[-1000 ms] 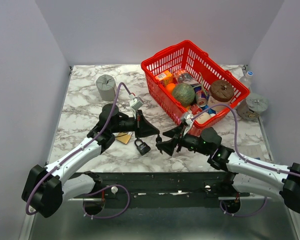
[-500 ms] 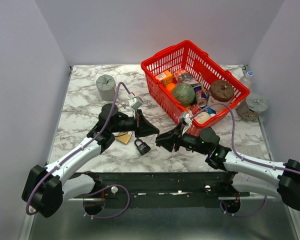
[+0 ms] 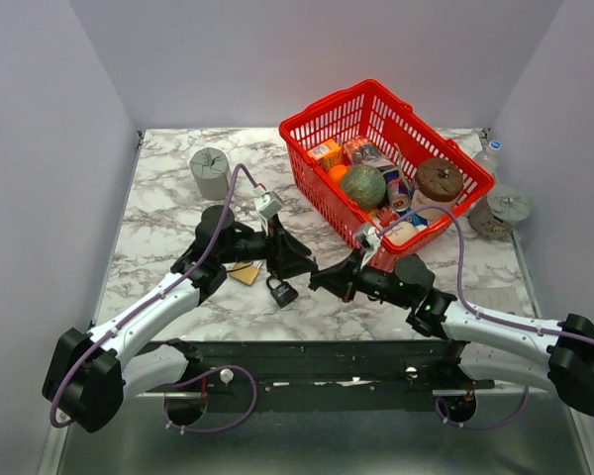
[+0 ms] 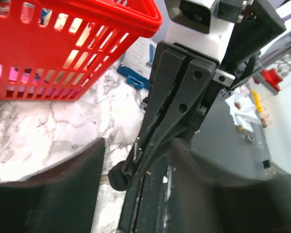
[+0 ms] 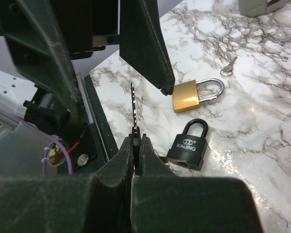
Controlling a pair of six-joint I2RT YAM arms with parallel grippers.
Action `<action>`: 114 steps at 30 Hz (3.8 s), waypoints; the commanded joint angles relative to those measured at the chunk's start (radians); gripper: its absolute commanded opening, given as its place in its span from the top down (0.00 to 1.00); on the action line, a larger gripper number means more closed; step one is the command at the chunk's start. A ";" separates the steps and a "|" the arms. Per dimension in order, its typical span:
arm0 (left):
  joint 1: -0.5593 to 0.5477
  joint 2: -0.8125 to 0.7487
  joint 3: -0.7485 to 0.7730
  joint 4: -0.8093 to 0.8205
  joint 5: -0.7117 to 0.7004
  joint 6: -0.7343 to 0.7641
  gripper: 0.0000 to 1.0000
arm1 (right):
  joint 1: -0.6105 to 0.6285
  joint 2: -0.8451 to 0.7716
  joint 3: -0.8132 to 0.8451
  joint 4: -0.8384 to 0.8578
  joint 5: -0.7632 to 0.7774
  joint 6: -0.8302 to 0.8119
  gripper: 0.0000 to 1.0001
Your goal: Unlock with the key
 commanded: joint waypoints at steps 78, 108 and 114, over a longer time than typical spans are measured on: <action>-0.389 0.521 0.249 -0.874 -1.250 -0.323 0.14 | 0.000 -0.342 -0.111 -0.229 0.256 -0.149 0.99; -0.464 0.588 0.647 -1.394 -1.731 -0.037 0.95 | 0.002 -0.253 -0.046 -0.283 0.130 -0.154 0.99; -0.463 0.544 0.666 -1.435 -1.801 0.040 0.95 | 0.005 -0.239 -0.035 -0.298 0.121 -0.131 0.99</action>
